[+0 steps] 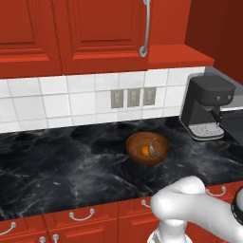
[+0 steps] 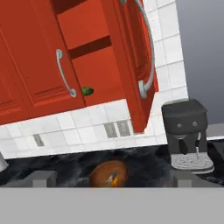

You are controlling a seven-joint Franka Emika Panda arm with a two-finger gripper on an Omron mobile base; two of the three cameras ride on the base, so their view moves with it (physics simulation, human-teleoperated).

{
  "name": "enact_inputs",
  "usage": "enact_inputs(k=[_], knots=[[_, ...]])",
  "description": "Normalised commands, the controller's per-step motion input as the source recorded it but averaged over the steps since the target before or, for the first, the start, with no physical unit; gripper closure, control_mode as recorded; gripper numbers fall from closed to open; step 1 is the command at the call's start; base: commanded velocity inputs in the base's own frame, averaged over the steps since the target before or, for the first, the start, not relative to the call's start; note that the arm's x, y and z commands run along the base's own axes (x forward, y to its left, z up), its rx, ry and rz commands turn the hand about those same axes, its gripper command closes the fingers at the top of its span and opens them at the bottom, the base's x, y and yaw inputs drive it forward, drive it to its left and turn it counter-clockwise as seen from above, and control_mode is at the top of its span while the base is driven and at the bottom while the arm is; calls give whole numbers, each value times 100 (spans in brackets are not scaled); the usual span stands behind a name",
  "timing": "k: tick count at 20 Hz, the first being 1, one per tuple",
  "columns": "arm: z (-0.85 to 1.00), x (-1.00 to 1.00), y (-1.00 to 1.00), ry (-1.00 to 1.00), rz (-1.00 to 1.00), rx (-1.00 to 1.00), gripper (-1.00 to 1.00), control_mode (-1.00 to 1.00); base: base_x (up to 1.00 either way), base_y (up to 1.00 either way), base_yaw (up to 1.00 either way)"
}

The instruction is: Open the cabinet. Pick the banana and tangerine from the cabinet and place them into the bowl. Then close the cabinet.

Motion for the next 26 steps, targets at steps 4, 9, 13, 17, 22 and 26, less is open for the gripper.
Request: enact_inputs(k=[4,9,13,17,22,26], knots=[[0,64,-18,-34,23,14,-100,-100,0,0,0],[-9,91,13,-29,17,10,-100,-100,0,0,0],[-46,99,50,-28,9,3,-100,-100,0,0,0],[-45,72,17,-14,1,0,-100,-100,0,0,0],[-11,12,2,-1,2,5,-100,-100,0,0,0],[-29,56,5,0,0,0,-100,-100,0,0,0]])
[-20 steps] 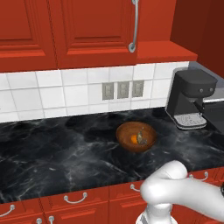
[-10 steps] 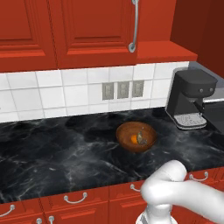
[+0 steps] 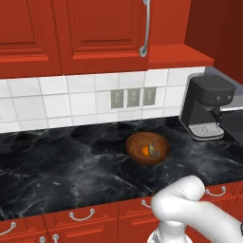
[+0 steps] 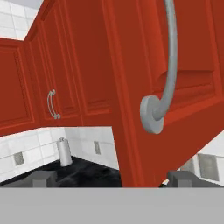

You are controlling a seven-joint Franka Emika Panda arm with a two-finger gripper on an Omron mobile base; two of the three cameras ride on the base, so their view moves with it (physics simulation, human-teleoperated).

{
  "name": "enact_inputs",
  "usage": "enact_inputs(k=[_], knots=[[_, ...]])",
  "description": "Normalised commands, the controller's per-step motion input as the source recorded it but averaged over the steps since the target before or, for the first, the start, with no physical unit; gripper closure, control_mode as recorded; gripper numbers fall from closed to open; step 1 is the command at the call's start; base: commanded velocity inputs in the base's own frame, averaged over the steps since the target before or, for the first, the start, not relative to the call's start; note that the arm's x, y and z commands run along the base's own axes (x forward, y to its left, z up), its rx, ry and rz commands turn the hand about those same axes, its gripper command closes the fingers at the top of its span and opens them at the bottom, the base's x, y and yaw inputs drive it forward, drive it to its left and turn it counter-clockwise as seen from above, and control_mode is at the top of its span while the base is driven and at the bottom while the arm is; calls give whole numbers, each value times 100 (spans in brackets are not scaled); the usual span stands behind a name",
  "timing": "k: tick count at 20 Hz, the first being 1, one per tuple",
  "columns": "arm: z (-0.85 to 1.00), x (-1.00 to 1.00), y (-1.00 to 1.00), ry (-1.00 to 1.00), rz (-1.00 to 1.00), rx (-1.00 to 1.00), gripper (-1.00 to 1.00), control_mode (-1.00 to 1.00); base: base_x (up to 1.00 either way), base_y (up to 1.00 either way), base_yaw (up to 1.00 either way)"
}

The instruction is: Open the cabinet. Pick the banana and tangerine from the cabinet and place them into the bowl. Then close the cabinet.

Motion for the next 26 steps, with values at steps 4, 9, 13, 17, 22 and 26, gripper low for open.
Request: enact_inputs(k=[4,9,13,17,22,26], knots=[[-20,56,0,-1,0,0,-100,-100,0,0,0],[0,39,0,-2,1,3,-100,-100,0,0,0],[0,53,9,-9,3,3,-100,-100,0,0,0],[-2,93,47,-9,0,0,-100,-100,0,0,0],[-4,100,72,-6,0,0,-100,-100,0,0,0],[-16,100,99,-4,-3,0,-100,-100,0,0,0]])
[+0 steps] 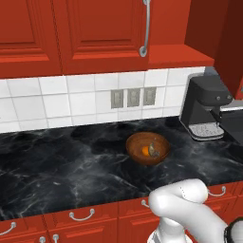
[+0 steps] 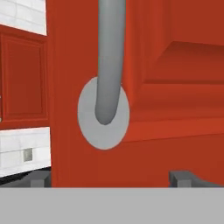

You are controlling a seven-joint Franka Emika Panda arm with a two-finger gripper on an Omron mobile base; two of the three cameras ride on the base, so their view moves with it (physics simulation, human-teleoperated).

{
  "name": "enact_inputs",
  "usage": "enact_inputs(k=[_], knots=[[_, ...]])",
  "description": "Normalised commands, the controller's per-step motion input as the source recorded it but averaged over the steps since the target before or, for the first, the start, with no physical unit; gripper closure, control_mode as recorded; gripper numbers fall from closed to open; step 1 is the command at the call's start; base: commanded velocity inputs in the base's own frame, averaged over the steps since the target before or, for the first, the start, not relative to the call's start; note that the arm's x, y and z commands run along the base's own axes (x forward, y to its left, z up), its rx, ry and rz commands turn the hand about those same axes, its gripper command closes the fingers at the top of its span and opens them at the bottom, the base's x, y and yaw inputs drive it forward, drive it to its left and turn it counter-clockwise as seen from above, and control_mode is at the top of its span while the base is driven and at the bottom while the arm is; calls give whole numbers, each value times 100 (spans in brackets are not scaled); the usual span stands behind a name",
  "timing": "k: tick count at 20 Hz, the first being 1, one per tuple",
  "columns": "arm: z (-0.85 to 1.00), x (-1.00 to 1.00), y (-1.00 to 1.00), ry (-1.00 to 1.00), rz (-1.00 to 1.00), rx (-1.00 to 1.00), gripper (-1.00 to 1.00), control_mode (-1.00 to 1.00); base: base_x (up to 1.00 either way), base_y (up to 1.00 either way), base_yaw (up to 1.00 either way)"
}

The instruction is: Open the cabinet. Pick the banana and tangerine from the cabinet and place them into the bowl. Then close the cabinet.

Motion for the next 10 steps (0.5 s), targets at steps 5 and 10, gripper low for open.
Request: enact_inputs(k=[5,10], knots=[[-22,100,98,-1,-11,0,-100,-100,0,0,0],[-28,100,81,-1,-14,0,-100,-100,0,0,0]])
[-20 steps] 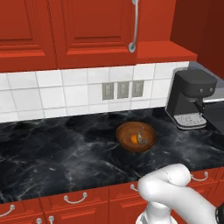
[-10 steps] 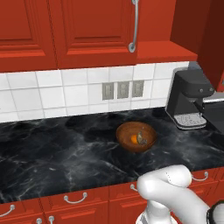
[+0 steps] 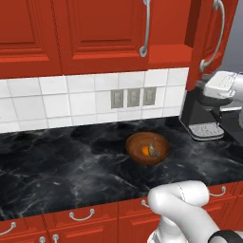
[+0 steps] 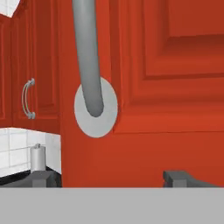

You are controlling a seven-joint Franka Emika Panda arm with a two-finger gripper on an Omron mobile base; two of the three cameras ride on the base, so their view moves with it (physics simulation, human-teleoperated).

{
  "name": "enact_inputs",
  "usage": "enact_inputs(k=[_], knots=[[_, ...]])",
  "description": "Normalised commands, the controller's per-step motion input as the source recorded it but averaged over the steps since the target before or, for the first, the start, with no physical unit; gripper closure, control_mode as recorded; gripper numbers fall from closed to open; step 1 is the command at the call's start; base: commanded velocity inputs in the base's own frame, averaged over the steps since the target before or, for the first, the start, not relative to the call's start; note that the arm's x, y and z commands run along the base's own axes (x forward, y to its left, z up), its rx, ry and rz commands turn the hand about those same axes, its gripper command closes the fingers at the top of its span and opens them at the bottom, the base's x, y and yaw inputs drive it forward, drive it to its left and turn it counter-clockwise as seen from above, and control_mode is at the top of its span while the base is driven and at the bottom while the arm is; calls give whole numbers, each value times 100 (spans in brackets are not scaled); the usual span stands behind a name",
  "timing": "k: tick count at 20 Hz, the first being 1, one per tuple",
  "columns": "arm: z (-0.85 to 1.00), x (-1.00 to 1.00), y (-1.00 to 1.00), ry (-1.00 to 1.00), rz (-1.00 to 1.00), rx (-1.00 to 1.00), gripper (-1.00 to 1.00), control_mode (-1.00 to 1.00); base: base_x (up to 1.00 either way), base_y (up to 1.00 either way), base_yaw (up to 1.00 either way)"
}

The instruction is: Open the cabinet. Pick the banana and tangerine from the cabinet and place them into the bowl. Then close the cabinet.

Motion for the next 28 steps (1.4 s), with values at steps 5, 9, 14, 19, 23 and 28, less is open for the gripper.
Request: enact_inputs(k=[5,9,14,19,23,28], knots=[[-23,100,49,0,-15,6,-100,-100,0,0,0],[-9,100,31,0,-10,18,-100,-100,0,0,0],[0,100,15,5,-3,29,-100,-100,0,0,0],[-1,100,14,4,-1,14,-100,-100,0,0,0],[-10,97,38,14,-3,0,-100,-100,0,0,0],[0,95,87,3,-7,-8,-100,-100,0,0,0]])
